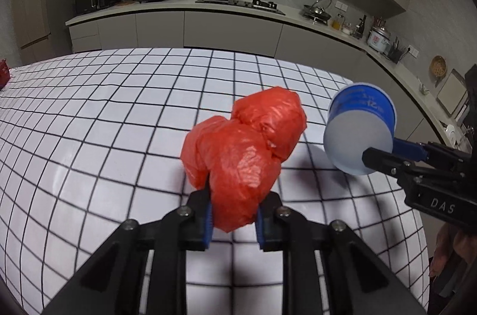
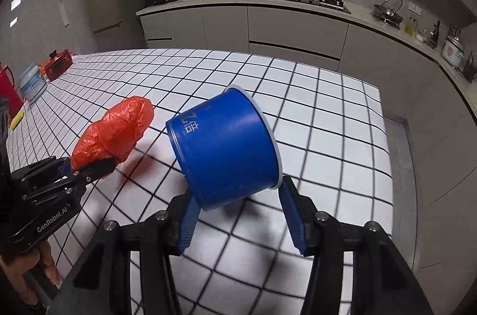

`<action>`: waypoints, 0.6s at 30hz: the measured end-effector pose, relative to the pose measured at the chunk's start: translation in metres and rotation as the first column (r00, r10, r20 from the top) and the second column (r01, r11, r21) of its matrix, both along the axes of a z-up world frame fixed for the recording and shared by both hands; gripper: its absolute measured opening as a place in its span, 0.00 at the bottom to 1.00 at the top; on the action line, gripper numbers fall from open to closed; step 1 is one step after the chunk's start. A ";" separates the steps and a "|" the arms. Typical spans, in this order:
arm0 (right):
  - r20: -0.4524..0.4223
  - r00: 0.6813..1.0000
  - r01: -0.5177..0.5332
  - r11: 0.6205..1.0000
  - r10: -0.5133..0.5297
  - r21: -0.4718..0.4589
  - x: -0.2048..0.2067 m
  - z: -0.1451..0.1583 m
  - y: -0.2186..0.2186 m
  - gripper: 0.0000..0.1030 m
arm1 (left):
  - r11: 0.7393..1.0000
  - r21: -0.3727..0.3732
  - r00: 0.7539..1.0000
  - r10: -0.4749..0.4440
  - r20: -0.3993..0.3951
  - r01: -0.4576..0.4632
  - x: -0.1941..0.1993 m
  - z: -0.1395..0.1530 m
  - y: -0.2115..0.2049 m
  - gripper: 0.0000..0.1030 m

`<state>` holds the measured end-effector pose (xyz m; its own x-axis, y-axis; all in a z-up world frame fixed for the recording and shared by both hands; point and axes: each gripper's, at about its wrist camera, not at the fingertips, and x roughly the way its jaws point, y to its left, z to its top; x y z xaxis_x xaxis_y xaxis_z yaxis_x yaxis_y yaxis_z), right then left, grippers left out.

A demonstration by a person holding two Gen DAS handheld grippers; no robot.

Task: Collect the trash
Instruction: 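Carry the blue cup and red bag with both tools over the bin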

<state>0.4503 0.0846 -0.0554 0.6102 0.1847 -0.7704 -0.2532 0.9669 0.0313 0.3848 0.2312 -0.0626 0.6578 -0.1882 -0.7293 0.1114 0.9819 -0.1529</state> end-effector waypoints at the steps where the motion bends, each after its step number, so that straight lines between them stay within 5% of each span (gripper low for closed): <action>1: 0.004 1.000 0.002 1.000 -0.002 0.001 -0.006 0.002 -0.006 0.53 | 1.000 0.002 1.000 0.000 0.001 0.000 -0.005 0.001 -0.006 0.22; 10: 0.042 0.999 0.015 1.000 -0.016 0.025 -0.067 0.022 -0.095 0.53 | 1.000 0.012 1.000 0.002 0.030 -0.002 -0.061 0.017 -0.078 0.22; 18: 0.055 0.996 0.070 0.998 -0.070 0.001 -0.132 0.030 -0.218 0.53 | 0.996 -0.011 0.995 -0.083 0.048 0.084 -0.119 0.024 -0.189 0.22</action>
<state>0.3181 -0.1339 -0.0258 0.6631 0.1398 -0.7354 -0.1865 0.9823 0.0186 0.2656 0.0418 -0.0382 0.6734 -0.2528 -0.6947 0.2001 0.9670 -0.1579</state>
